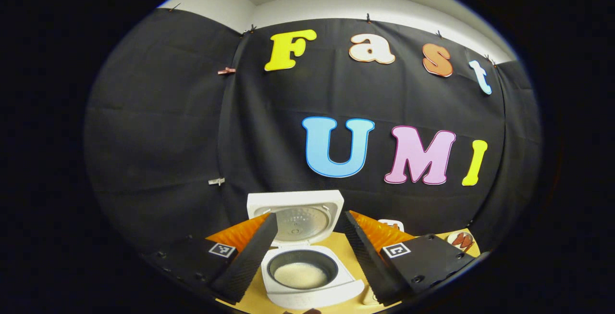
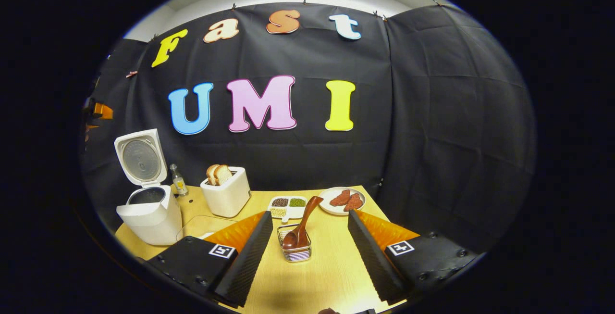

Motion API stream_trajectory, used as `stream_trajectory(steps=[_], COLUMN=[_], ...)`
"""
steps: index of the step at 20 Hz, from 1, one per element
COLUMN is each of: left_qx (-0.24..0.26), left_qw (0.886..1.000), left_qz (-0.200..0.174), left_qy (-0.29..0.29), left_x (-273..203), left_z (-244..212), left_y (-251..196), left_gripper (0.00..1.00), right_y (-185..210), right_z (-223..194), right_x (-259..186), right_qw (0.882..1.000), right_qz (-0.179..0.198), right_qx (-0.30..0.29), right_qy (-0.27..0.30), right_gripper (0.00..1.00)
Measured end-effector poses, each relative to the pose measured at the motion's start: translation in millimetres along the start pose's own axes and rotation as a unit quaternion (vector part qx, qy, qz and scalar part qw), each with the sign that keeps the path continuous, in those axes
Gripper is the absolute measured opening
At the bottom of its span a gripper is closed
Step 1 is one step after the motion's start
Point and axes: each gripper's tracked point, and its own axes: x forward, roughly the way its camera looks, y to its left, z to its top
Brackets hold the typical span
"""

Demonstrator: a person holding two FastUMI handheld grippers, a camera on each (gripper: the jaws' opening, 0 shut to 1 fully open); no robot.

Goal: Close the left gripper, press the button to open the rice cooker; take a wooden spoon from the chopstick holder with the right hand, scoop a spoonful of rice and pour it into the rice cooker, then put the wooden spoon back into the chopstick holder.

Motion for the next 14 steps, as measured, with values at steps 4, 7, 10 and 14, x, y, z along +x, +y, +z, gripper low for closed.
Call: stream_trajectory(steps=[4,7,10,14], left_qx=[0.019,0.033,0.024,0.010], left_qw=[0.999,0.999,1.000,1.000], left_qz=[-0.015,-0.007,0.000,0.013], left_qy=[-0.021,-0.019,0.001,0.005], left_x=[52.9,96.4,141.2,183.5], left_z=[31.7,38.7,25.6,16.7], left_y=[1.0,9.5,15.6,30.3], left_gripper=[0.95,0.94,0.95,0.95], right_y=[5.1,-1.3,-5.8,-8.7], right_z=[16.8,23.0,26.5,28.7], right_x=[-25.3,-35.7,-45.0,-57.9], right_qw=[1.000,0.999,0.998,0.996], right_qz=[-0.008,-0.030,-0.054,-0.076], right_qx=[0.011,0.009,0.020,0.022], right_qy=[-0.024,-0.033,-0.036,-0.043], right_gripper=[0.98,0.98,0.99,0.98])
